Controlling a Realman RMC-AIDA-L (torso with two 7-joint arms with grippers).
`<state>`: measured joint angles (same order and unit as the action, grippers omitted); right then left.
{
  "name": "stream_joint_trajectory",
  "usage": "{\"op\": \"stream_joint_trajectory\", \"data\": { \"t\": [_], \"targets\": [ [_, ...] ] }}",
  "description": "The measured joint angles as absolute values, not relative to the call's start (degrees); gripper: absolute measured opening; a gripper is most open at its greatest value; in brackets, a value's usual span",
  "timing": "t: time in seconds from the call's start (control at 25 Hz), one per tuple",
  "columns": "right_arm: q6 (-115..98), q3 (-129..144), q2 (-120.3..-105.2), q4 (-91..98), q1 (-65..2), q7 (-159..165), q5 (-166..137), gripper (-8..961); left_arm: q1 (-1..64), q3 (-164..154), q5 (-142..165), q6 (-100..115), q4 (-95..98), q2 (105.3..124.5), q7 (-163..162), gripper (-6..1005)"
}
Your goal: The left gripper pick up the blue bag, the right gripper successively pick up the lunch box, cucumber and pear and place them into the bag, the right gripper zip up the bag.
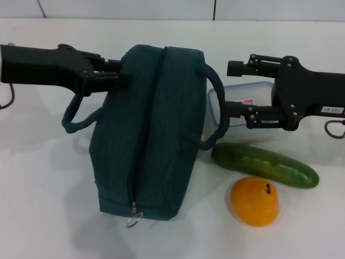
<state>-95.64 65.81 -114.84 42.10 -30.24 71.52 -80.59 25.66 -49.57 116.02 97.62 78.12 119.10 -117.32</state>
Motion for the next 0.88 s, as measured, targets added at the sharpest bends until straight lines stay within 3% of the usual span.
{"op": "stream_joint_trajectory", "data": {
  "t": [0.2,0.44,0.64,0.88],
  "targets": [
    [-95.7,65.7,-114.9,42.1,-30.0,71.3,-80.6,750,25.7,-49.6,115.8,97.7,77.8,119.19,-117.4,364],
    [-95.7,65.6,-114.83,42.1,-30.0,71.4,-80.6,750,25.7,-49.6,116.0,97.6,77.7,119.26,-117.9,540],
    [-95.7,65.7,-114.9,42.1,-30.1,71.4,-80.6,750,25.7,-50.1,116.4,97.1,77.7,119.27,-117.3,776],
    [-96.0,65.6,-114.98,42.1,-30.0,71.4,-80.6,750,25.7,-50.3,117.6,96.4,77.7,119.26,-116.7,772]
  ]
}}
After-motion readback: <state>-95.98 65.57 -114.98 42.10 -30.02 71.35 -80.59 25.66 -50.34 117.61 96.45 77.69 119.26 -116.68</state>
